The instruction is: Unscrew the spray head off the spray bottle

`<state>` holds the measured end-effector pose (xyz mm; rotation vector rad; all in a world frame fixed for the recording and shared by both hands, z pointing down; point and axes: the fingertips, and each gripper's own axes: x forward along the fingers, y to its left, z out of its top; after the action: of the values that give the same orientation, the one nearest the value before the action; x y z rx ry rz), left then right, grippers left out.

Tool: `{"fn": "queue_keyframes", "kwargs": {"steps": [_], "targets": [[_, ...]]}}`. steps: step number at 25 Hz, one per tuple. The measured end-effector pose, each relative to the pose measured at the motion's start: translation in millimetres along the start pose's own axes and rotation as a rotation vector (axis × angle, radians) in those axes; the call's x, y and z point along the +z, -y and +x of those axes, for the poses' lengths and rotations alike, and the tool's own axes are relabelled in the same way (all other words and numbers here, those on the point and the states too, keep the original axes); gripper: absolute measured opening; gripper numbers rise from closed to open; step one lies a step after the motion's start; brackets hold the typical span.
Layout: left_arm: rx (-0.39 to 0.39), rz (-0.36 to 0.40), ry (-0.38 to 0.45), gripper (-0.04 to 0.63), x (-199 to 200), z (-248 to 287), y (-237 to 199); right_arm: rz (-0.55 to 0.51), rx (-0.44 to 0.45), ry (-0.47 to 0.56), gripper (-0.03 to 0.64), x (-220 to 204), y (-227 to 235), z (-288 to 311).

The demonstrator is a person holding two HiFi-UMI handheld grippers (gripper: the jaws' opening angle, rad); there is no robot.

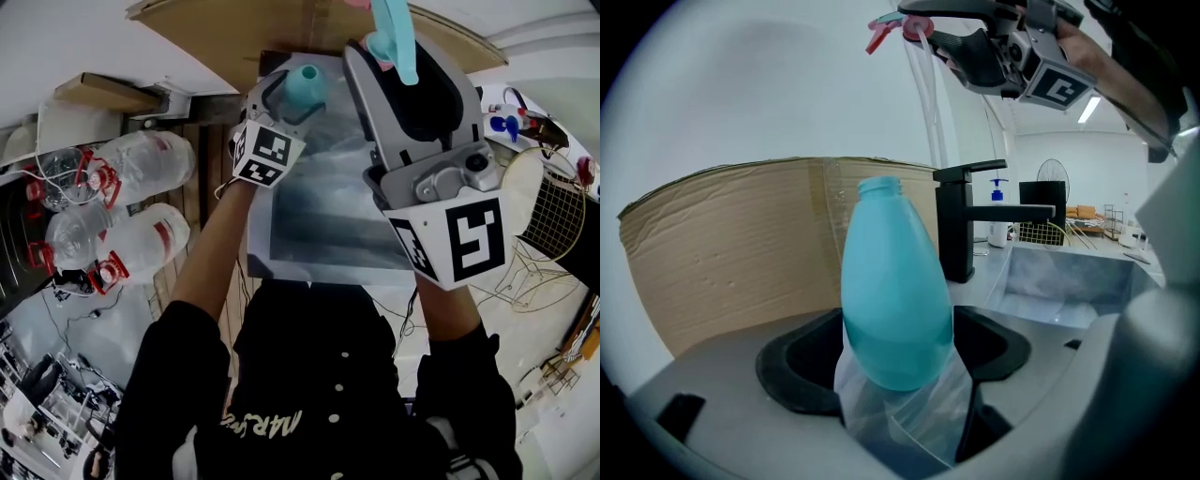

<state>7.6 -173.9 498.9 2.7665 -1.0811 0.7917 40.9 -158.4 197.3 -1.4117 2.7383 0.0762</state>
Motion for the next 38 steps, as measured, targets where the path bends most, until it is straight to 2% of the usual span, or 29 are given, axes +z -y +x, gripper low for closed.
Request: {"fn": "queue_keyframes", "kwargs": {"steps": [8, 13, 14, 15, 17, 18, 22, 27, 34, 38], "targets": [[0.000, 0.008, 0.003, 0.393, 5, -9, 6, -0.007, -0.019, 0.003, 0.156, 7, 8, -15], [0.034, 0.008, 0.034, 0.390, 16, -46, 3, 0.009, -0.022, 0.009, 0.156, 16, 10, -35], [0.048, 0.007, 0.052, 0.371, 21, -58, 2, 0.007, -0.022, 0.006, 0.156, 17, 10, -41], [0.062, 0.008, 0.075, 0.294, 28, -71, 1, 0.004, -0.022, 0.003, 0.156, 18, 9, -47], [0.072, 0.000, 0.135, 0.054, 44, -98, 1, 0.005, -0.021, 0.000, 0.156, 18, 7, -60], [0.062, -0.006, 0.163, 0.026, 53, -112, 4, 0.007, -0.021, -0.003, 0.156, 17, 6, -66], [0.039, -0.021, 0.216, 0.025, 82, -163, 21, 0.002, -0.028, -0.021, 0.156, 14, -4, -98], [0.097, -0.140, 0.248, 0.025, 107, -224, 26, -0.009, -0.054, -0.029, 0.156, 20, -17, -144], [0.135, -0.152, 0.283, 0.025, 128, -274, 43, -0.016, -0.082, -0.023, 0.156, 29, -29, -200], [0.156, -0.168, 0.299, 0.025, 137, -294, 49, -0.005, -0.132, -0.034, 0.156, 26, -22, -234]]}}
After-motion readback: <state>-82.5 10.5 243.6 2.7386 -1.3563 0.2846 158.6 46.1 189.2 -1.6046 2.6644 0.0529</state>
